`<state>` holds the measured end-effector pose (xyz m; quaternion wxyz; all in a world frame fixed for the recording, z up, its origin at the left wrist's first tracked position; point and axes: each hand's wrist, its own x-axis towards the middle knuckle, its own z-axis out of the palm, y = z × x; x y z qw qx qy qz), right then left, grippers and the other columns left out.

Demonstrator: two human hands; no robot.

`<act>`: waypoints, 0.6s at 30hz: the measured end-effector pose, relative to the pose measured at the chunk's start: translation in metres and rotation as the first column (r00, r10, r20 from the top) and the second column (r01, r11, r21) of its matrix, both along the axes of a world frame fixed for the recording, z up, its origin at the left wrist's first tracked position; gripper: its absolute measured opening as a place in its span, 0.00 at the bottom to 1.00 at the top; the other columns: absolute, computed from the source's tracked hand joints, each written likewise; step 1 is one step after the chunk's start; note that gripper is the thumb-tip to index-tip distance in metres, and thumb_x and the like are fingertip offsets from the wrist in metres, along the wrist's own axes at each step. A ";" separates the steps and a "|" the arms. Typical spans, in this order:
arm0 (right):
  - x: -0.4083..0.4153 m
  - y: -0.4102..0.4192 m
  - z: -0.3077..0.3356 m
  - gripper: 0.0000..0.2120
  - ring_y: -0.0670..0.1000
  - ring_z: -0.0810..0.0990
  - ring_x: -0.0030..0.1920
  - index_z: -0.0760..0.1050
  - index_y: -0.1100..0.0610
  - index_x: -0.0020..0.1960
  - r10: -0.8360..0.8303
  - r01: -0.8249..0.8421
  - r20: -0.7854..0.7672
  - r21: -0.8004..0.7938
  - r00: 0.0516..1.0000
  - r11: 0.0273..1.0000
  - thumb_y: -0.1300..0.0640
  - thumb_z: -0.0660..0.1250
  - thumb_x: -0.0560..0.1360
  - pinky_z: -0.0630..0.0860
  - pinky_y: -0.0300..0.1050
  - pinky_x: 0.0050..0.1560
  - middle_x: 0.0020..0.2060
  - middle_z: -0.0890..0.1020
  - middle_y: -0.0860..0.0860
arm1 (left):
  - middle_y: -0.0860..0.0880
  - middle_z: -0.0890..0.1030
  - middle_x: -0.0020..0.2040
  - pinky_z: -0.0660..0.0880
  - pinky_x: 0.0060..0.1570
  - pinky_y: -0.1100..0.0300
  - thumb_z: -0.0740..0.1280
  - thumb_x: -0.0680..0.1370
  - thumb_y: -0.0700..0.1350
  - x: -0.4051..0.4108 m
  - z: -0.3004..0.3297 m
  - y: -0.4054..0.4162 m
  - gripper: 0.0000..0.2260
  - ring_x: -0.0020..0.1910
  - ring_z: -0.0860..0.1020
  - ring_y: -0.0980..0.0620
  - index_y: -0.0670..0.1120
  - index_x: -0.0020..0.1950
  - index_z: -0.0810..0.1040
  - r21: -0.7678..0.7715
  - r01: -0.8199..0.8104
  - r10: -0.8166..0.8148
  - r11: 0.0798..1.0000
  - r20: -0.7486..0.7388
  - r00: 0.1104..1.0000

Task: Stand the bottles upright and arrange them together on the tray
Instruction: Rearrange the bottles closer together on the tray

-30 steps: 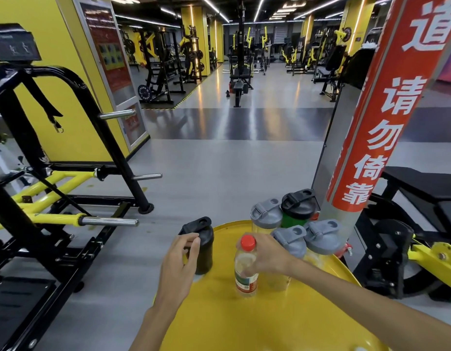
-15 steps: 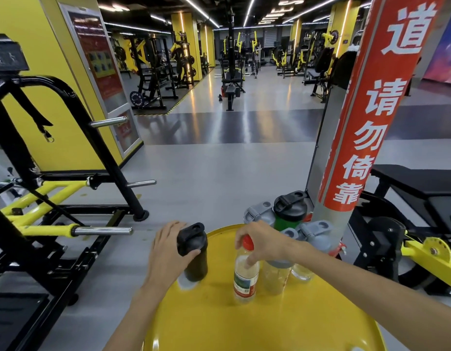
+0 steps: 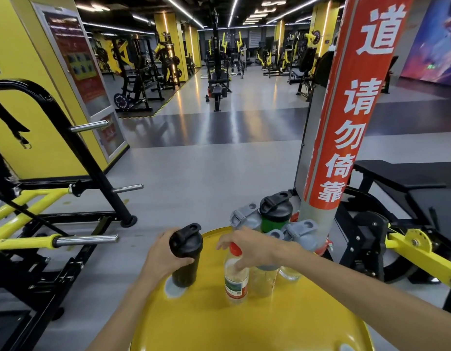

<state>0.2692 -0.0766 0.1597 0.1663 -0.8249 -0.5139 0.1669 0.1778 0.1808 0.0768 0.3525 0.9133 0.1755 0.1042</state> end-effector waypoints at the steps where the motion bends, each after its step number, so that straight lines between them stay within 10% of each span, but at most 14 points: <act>1: 0.001 -0.002 0.001 0.29 0.51 0.74 0.62 0.71 0.53 0.69 -0.003 0.003 -0.006 0.020 1.000 1.000 0.52 0.76 0.71 0.72 0.44 0.59 0.64 0.78 0.50 | 0.49 0.77 0.58 0.73 0.51 0.56 0.82 0.56 0.52 0.001 0.001 -0.002 0.36 0.57 0.76 0.49 0.53 0.62 0.73 0.004 -0.003 0.003 1.000 0.011 1.000; 18: 0.033 -0.074 0.010 0.27 0.43 0.72 0.66 0.71 0.50 0.71 -0.205 0.198 0.004 0.246 0.979 0.949 0.42 0.69 0.75 0.72 0.44 0.65 0.67 0.75 0.45 | 0.58 0.79 0.54 0.75 0.47 0.60 0.86 0.57 0.47 0.041 0.008 -0.052 0.32 0.53 0.78 0.58 0.61 0.53 0.73 -0.169 0.048 -0.017 0.984 0.180 0.983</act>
